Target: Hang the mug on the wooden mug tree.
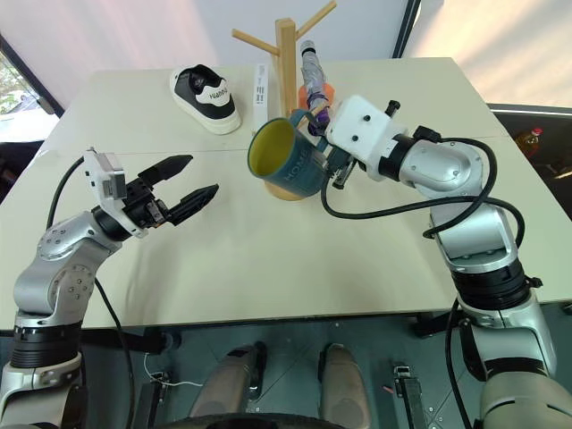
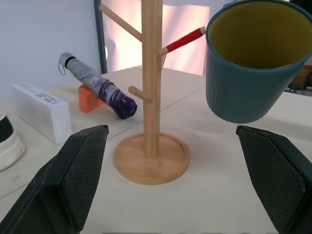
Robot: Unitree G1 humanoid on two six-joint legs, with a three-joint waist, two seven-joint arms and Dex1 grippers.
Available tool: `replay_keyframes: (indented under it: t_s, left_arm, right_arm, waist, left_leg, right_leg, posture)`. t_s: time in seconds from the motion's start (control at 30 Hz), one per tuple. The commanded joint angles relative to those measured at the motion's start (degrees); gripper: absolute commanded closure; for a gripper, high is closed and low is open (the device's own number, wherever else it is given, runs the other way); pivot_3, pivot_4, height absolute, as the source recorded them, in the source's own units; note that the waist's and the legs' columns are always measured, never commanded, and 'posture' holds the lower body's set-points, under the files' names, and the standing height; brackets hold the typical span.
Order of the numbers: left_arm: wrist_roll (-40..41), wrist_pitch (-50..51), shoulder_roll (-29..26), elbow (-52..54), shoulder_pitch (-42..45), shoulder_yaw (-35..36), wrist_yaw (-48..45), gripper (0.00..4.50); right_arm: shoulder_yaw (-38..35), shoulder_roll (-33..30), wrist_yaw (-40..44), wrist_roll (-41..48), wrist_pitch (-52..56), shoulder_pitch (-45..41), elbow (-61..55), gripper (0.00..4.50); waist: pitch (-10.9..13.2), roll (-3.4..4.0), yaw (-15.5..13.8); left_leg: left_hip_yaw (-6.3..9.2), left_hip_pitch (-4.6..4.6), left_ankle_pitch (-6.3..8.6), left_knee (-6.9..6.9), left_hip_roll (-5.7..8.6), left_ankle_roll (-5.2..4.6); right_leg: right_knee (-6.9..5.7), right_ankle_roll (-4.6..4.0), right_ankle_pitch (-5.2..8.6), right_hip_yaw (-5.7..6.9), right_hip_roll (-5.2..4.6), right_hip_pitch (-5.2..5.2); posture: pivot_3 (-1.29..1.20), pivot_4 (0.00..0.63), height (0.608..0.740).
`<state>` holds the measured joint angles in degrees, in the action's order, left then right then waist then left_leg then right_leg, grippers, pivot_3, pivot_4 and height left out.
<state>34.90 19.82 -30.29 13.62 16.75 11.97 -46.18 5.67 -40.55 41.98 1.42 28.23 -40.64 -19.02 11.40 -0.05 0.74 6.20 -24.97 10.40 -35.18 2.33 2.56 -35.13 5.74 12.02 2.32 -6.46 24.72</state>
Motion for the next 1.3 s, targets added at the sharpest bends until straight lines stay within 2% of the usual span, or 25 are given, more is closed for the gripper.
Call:
replay_keyframes:
  t_s: [0.03,0.5,0.73,0.77,0.8,0.97,1.1,1.2,1.3]
  left_arm:
    - [0.8,-0.2,-0.4,0.8,1.5,0.2,-0.4,0.00]
    - [2.3,0.6,-1.1,3.5,0.3,1.4,0.2,0.00]
    - [2.7,0.9,-1.5,4.5,-0.6,2.1,0.7,0.00]
    - [2.8,0.8,-1.5,4.6,-0.7,2.1,0.8,0.00]
    - [2.8,0.8,-1.6,4.7,-0.7,2.2,0.9,0.00]
    - [2.9,0.7,-1.9,4.9,-0.9,2.4,1.2,0.00]
    - [2.6,0.7,-2.0,4.4,-1.2,2.6,1.7,0.00]
    - [0.4,0.0,-0.2,0.5,-1.8,3.7,6.2,0.00]
    - [-2.0,-1.7,1.0,-3.3,-2.7,4.4,8.9,0.00]
  right_arm:
    - [-2.0,-0.4,-0.4,0.3,-0.6,-1.2,-1.0,4.44]
    - [3.8,5.8,-1.7,-4.5,-9.7,-10.2,17.4,4.44]
    - [4.5,7.6,-0.8,-5.0,-12.2,-12.3,22.1,4.44]
    - [4.4,7.8,-0.7,-4.9,-12.3,-12.4,22.3,3.81]
    - [4.3,8.0,-0.7,-5.0,-12.5,-12.6,22.5,3.44]
    - [3.1,6.4,-1.3,-5.9,-13.6,-12.2,20.7,0.90]
    - [-0.5,3.2,-1.4,-4.7,-12.2,-9.6,17.1,0.90]
    - [-12.1,3.9,-3.5,3.7,-8.5,-1.4,14.9,0.90]
    - [-18.8,7.0,-5.0,10.0,-7.3,4.7,14.2,0.90]
  waist:
    - [0.0,0.00,0.1]
    - [0.0,-0.01,0.2]
    - [0.0,-0.01,0.0]
    - [0.0,-0.01,0.1]
    - [0.0,-0.01,0.1]
    - [0.0,-0.01,0.1]
    - [0.0,-0.01,-0.1]
    - [0.0,-0.08,-0.4]
    - [0.0,-0.12,-0.3]
  left_leg:
    - [0.00,0.03,0.00,0.01,-0.01,0.00]
    - [-0.01,0.13,0.00,0.03,-0.04,0.00]
    - [-0.01,0.13,-0.01,0.03,-0.03,0.00]
    - [-0.01,0.13,-0.01,0.03,-0.03,0.01]
    - [-0.01,0.14,-0.01,0.03,-0.03,0.01]
    - [-0.01,0.22,-0.01,0.03,-0.04,0.01]
    - [-0.01,0.25,-0.01,0.05,-0.04,0.01]
    - [0.03,0.25,-0.01,0.04,-0.04,0.01]
    - [-0.01,0.44,0.00,0.05,-0.02,0.00]
  right_leg:
    - [-0.01,0.00,0.00,0.00,0.00,-0.02]
    - [-0.06,-0.07,-0.04,-0.01,0.04,-0.07]
    - [-0.06,-0.07,-0.05,-0.01,0.05,-0.08]
    - [-0.06,-0.06,-0.05,-0.01,0.05,-0.08]
    - [-0.06,-0.06,-0.05,-0.02,0.05,-0.08]
    - [-0.11,-0.06,-0.04,-0.02,0.06,-0.11]
    - [-0.10,-0.07,-0.03,-0.02,0.06,-0.16]
    - [-0.06,-0.05,-0.02,-0.02,0.06,-0.23]
    - [0.00,-0.01,0.00,-0.03,0.05,-0.44]
  posture:
    - [0.00,0.150,0.740]
    - [0.00,0.150,0.740]
    - [0.00,0.150,0.740]
    - [0.00,0.150,0.740]
    - [0.00,0.150,0.740]
    - [0.00,0.150,0.740]
    - [0.00,0.150,0.740]
    - [0.00,0.150,0.740]
    - [0.00,0.150,0.740]
